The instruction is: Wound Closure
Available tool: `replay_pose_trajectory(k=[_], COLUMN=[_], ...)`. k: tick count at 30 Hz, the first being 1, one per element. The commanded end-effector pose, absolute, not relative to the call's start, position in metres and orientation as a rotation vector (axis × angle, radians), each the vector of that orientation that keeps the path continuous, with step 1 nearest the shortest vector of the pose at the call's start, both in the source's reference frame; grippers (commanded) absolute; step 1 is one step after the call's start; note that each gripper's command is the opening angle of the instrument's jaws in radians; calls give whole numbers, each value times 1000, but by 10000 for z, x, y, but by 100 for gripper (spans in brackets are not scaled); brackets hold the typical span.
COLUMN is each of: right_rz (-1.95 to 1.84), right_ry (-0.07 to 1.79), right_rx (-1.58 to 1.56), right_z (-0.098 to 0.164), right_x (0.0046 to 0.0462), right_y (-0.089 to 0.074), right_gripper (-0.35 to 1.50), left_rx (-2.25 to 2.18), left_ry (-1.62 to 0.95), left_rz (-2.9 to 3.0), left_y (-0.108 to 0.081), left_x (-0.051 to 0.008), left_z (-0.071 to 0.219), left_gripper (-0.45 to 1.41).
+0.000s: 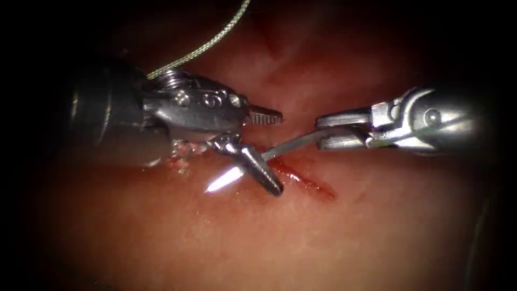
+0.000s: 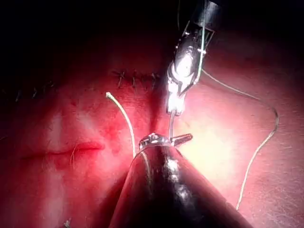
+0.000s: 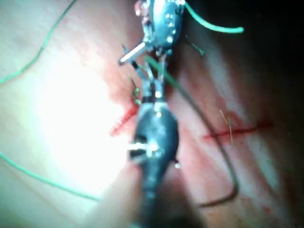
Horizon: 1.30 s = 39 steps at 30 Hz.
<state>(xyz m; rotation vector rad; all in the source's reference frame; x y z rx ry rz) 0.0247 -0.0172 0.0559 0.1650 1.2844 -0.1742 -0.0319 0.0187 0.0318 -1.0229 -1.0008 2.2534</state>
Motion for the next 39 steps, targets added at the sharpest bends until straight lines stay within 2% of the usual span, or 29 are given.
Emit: replay_pose_trajectory(k=[1,2,3,8,18,19,20,21,23,26,39], right_rz=[-184,-198,-198,-222,-170,-155,-75,-75,56,152,416], right_ry=[1288,1286,1286,1283,1262,1249,1236,1236,1214,1198,1197], right_rx=[161,157,157,144,170,169,156,156,147,138,-64], right_z=[563,562,562,561,559,559,556,556,555,554,543], right_x=[256,257,257,259,261,261,259,259,257,252,244], right_y=[-171,-172,-172,-174,-180,-181,-183,-183,-182,-182,-197], right_gripper=[-35,-35,-35,-35,-35,-15,61,61,121,130,126], left_rx=[-1027,-1039,-1039,-1094,-1118,-1136,-1170,-1170,-1228,-1283,-1404], left_ry=[-1000,-1025,-1025,-1047,-1043,-1040,-1035,-1035,-1016,-983,-848], left_rz=[2259,2264,2264,2311,2330,2318,2295,2295,2253,2205,2032], left_y=[189,188,188,185,183,184,185,185,190,197,215], left_x=[-324,-325,-325,-325,-323,-323,-323,-323,-322,-320,-315], left_z=[323,322,322,321,318,319,319,319,321,322,334], left_gripper=[71,39,39,-45,-45,-45,-45,-45,-45,-45,-45])
